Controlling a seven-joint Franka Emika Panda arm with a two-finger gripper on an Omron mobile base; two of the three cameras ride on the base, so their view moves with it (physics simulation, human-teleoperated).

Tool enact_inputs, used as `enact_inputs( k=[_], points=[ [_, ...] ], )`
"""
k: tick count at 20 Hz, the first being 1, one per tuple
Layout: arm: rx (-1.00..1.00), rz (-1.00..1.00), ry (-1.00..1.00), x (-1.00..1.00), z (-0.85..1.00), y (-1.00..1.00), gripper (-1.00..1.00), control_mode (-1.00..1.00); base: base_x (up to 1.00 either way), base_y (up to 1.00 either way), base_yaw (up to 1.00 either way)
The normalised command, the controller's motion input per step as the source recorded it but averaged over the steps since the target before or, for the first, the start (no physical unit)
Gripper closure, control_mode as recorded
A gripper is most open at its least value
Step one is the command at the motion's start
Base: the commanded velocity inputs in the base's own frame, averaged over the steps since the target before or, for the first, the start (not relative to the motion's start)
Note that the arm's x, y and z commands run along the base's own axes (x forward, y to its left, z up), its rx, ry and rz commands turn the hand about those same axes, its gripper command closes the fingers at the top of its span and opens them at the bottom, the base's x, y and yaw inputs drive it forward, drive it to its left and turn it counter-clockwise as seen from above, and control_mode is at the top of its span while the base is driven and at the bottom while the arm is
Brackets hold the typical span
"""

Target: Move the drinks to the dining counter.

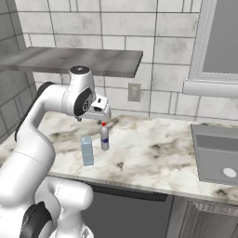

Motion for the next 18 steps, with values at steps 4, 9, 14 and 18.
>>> enact_inputs(
  k=[4, 9, 14, 18],
  points=[
    [0.00, 0.00, -0.03, 0.00, -0.22, -0.06, -1.00, -1.00, 0.00, 0.00, 0.00],
    [0.00, 0.00, -0.02, 0.00, -0.24, 0.00, -1.00, -1.00, 0.00, 0.00, 0.00],
    [0.00, 0.00, -0.01, 0.02, -0.20, 0.00, -1.00, -1.00, 0.00, 0.00, 0.00],
    [0.00, 0.00, -0.01, 0.00, -0.17, 0.00, -1.00, -1.00, 0.00, 0.00, 0.00]
  ],
)
